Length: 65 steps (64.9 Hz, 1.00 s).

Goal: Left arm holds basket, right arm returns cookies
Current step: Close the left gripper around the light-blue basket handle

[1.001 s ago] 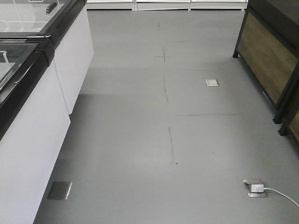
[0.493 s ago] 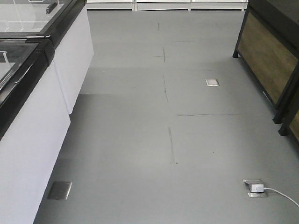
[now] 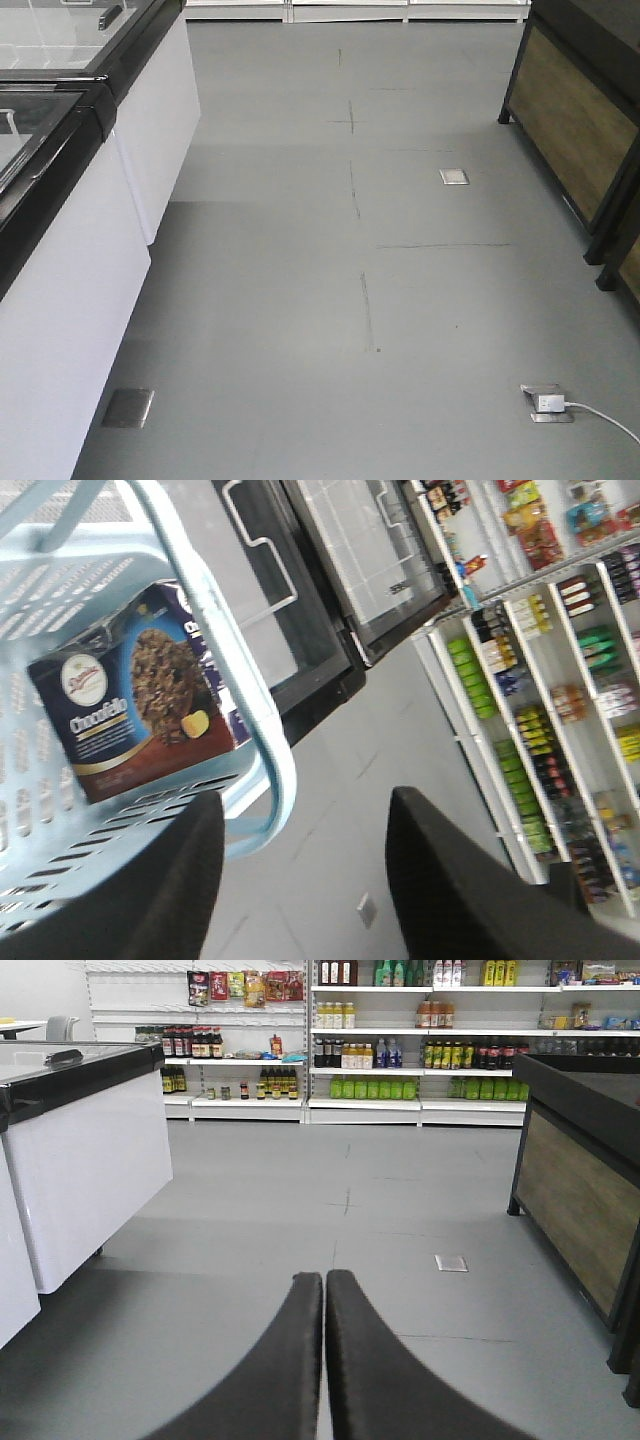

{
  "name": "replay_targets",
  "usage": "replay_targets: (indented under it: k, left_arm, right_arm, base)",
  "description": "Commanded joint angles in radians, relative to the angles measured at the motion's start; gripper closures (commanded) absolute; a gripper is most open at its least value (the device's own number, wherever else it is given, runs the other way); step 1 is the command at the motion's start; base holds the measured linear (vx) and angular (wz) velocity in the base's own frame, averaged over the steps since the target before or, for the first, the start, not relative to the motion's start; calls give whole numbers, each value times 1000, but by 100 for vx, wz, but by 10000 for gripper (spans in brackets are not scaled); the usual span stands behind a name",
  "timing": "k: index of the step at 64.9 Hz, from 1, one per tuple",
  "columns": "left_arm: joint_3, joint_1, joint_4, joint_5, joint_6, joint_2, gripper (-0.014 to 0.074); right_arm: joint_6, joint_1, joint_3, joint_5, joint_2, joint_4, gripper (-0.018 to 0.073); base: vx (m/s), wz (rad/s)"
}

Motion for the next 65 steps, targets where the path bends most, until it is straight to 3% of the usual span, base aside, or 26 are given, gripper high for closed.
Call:
replay_targets:
  k: [1, 7, 26, 44, 52, 65]
  left_arm:
    - [-30, 8, -185, -23, 84, 31, 248]
    - [-30, 8, -228, -28, 117, 71, 248]
    - [-30, 4, -246, -34, 131, 169, 248]
    - [-30, 4, -357, 15, 208, 247, 243]
    - [-30, 4, -410, 29, 229, 264, 185]
    - [-30, 3, -416, 6, 235, 264, 88]
  right_arm:
    - [0, -3, 2, -73, -9, -4, 567]
    - [0, -3, 2, -73, -9, -4, 567]
    - [0, -3, 2, -73, -9, -4, 567]
    - [0, -3, 2, -73, -9, -4, 567]
    - [0, -3, 2, -73, -9, -4, 567]
    - [0, -3, 2, -73, -9, -4, 567]
  base:
    - [0, 0]
    - [0, 0]
    - [0, 0]
    - [0, 0]
    - [0, 0]
    - [0, 0]
